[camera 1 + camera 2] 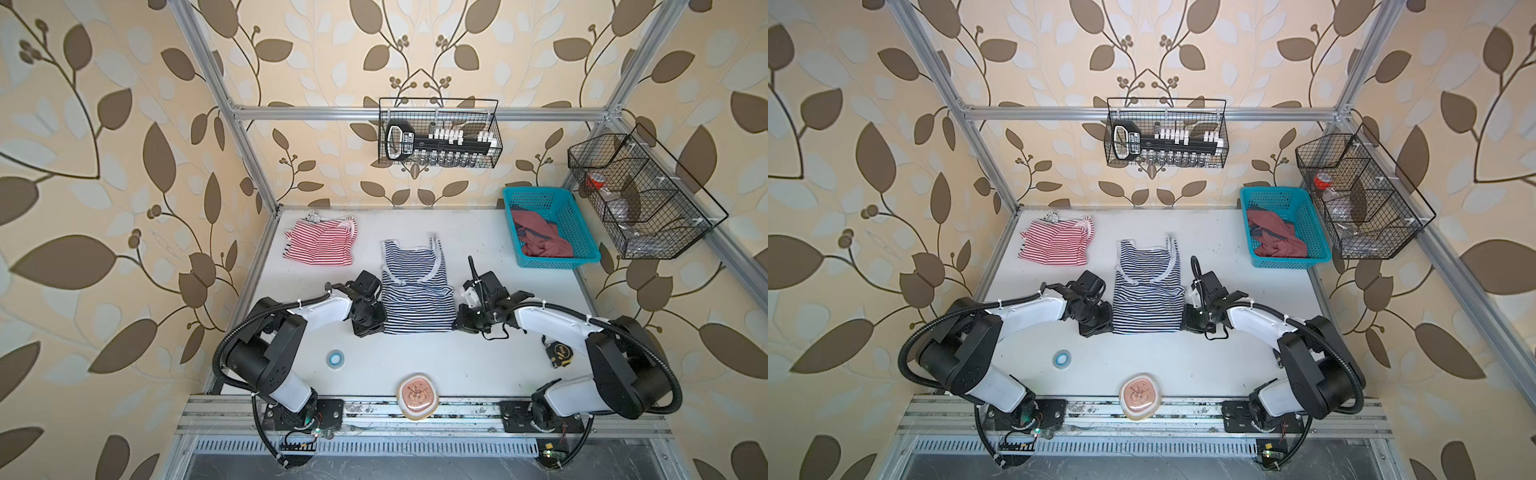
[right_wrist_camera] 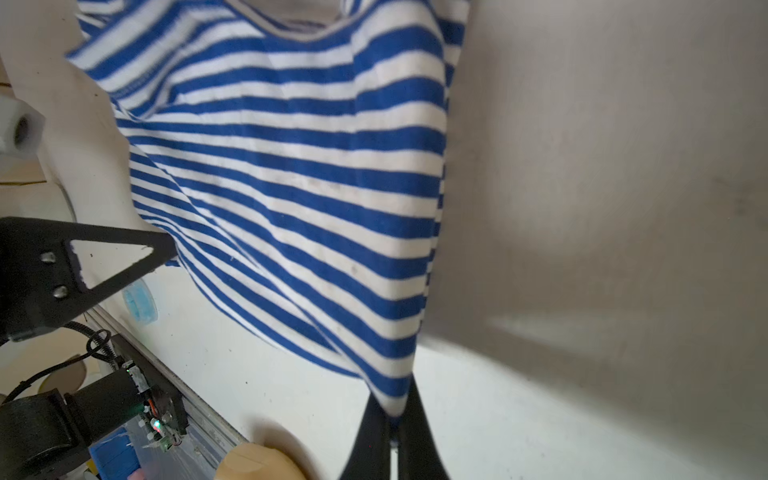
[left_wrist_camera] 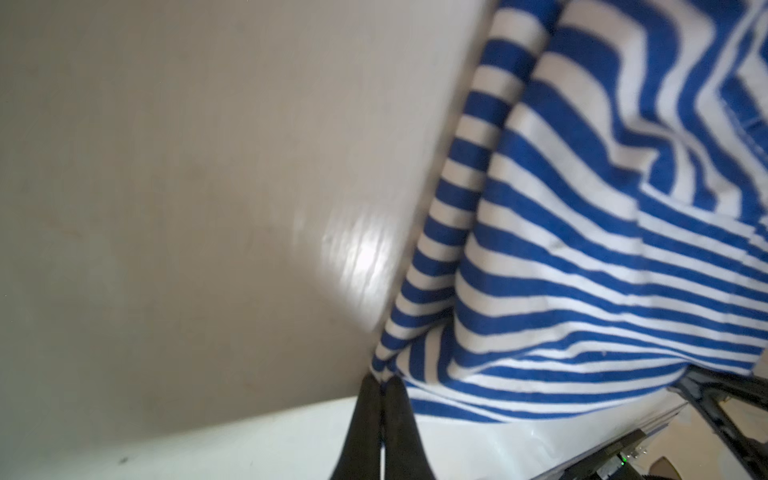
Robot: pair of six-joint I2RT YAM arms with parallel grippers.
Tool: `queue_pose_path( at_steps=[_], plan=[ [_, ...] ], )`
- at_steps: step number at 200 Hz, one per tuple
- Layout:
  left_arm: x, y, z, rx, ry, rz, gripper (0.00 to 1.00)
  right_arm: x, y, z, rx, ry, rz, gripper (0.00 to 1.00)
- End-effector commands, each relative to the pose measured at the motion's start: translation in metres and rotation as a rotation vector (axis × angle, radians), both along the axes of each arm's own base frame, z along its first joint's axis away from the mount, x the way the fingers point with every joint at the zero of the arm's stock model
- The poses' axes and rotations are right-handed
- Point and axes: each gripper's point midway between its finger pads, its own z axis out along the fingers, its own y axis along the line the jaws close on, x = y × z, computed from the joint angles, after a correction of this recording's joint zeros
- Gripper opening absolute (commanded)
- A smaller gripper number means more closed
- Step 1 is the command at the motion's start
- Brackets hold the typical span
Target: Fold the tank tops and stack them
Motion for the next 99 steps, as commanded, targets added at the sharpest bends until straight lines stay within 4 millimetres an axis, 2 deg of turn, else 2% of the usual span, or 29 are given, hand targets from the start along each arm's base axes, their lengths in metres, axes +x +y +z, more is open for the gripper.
queue_pose_path(
  at_steps=[1,9,11,32,58,99],
  plan=[
    [-0.027,0.011,0.002,0.041,0.046,0.008,0.00,-0.016,-0.007,0.001,-0.050,0.008,0.009,0.00],
    [-0.032,0.012,0.000,0.047,0.055,0.014,0.00,-0.020,-0.008,0.003,-0.051,0.009,0.009,0.00],
    [-0.031,0.012,0.006,0.034,0.036,0.017,0.00,-0.021,-0.008,0.004,-0.050,0.006,0.010,0.00],
    [-0.037,0.016,0.014,0.018,0.015,0.044,0.00,-0.030,-0.009,0.009,-0.036,0.002,-0.003,0.00],
    [-0.038,0.017,0.034,-0.011,-0.035,0.063,0.00,-0.040,-0.008,0.020,-0.027,-0.011,0.003,0.00],
    [-0.039,0.021,0.070,-0.042,-0.111,0.068,0.00,-0.044,-0.004,0.054,-0.004,-0.069,0.015,0.00]
  ],
)
